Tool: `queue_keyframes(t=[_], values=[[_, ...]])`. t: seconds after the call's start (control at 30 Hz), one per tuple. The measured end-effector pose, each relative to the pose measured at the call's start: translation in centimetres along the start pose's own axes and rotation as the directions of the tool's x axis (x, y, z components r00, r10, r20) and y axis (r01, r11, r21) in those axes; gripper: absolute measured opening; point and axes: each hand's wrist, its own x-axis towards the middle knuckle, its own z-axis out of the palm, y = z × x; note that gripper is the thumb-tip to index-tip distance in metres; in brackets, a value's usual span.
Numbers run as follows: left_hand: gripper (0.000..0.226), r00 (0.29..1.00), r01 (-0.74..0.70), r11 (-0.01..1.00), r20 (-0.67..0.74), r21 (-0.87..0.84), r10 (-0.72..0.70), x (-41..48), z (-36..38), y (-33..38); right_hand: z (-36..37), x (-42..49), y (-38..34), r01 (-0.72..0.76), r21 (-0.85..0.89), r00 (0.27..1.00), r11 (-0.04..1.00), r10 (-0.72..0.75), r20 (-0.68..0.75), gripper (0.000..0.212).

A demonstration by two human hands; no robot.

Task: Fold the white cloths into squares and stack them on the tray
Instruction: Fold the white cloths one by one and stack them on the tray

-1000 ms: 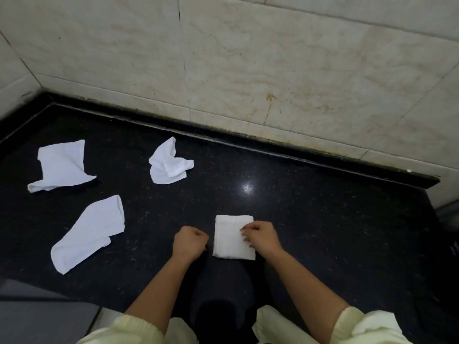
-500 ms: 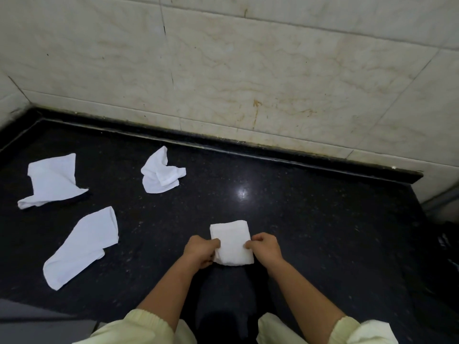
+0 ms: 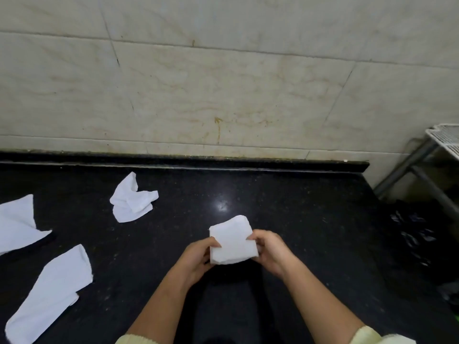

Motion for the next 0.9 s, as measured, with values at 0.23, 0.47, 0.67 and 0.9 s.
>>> queue_keyframes(t=[0.23, 0.47, 0.67, 0.9], values=[[0.040, 0.990, 0.026, 0.994, 0.136, 0.104, -0.040, -0.6, 5.9, 1.4, -5.6, -3.5, -2.6, 0.055, 0.076, 0.997, 0.996, -0.050, -0.064, 0.025], [0.049, 0.953, -0.114, 0.978, 0.296, 0.172, 0.059, -3.4, 16.3, 1.8, -15.6, -8.1, -6.6, 0.200, 0.020, 0.978, 0.980, -0.198, -0.061, 0.028], [0.051, 0.914, -0.218, 0.958, 0.383, 0.186, 0.134, -7.1, 28.2, -1.3, -26.6, -13.6, -10.6, 0.301, 0.017, 0.951, 0.953, -0.299, -0.084, 0.034], [0.050, 0.869, -0.294, 0.932, 0.466, 0.210, 0.169, -10.7, 41.2, -3.7, -37.3, -19.8, -15.1, 0.409, -0.012, 0.909, 0.913, -0.408, -0.086, 0.024]])
